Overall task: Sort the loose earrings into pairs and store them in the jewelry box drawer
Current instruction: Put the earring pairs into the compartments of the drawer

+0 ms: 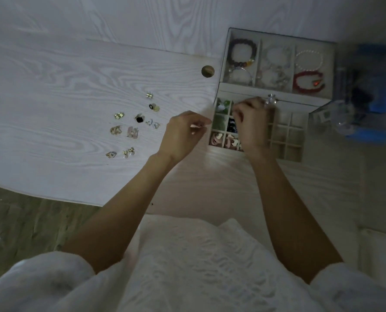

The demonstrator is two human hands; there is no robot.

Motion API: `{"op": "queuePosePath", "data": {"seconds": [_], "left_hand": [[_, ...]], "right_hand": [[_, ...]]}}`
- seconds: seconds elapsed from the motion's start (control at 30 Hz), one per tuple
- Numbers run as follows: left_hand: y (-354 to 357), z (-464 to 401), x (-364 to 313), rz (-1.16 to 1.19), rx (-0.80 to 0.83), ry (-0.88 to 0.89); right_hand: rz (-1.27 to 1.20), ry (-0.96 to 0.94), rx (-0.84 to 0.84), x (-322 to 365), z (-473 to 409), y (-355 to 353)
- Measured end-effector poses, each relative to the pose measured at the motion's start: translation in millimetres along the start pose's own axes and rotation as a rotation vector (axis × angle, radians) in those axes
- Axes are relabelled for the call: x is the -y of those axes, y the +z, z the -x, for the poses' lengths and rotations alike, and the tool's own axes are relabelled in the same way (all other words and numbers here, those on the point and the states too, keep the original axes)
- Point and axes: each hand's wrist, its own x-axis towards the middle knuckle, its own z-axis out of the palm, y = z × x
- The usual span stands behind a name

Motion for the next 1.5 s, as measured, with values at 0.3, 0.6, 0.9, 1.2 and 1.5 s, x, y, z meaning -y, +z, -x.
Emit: {"op": "queuePosePath", "data": {"seconds": [0.3,0.6,0.9,1.2,1.5], "left_hand": [[49.0,-58.0,-20.2,-0.068,-0.042,0.246],[72.4,-66.3,-9.4,-0.236,-0.026,0.359],[69.8,-57.7,3.3,-0.661,0.023,0.449],[64.8,-50.4,3.6,-0.592,0.194,0.42],[16.2,-8.9,-30.8,-0.379,-0.05,0.38]], "right_hand": [[0.076,-0.076,-0.068,-23.0,28.3,-3.4],[0.124,-0.062,0.01,-32.1,30.9,-2.3],[0.134,-0.056,0.015,-27.5,33.0,-4.1],[0.14,-0.072,0.026,-26.3,34.6,-7.6],[0.096,-0.22,-0.136,-3.8,45.1,-16.8]]}}
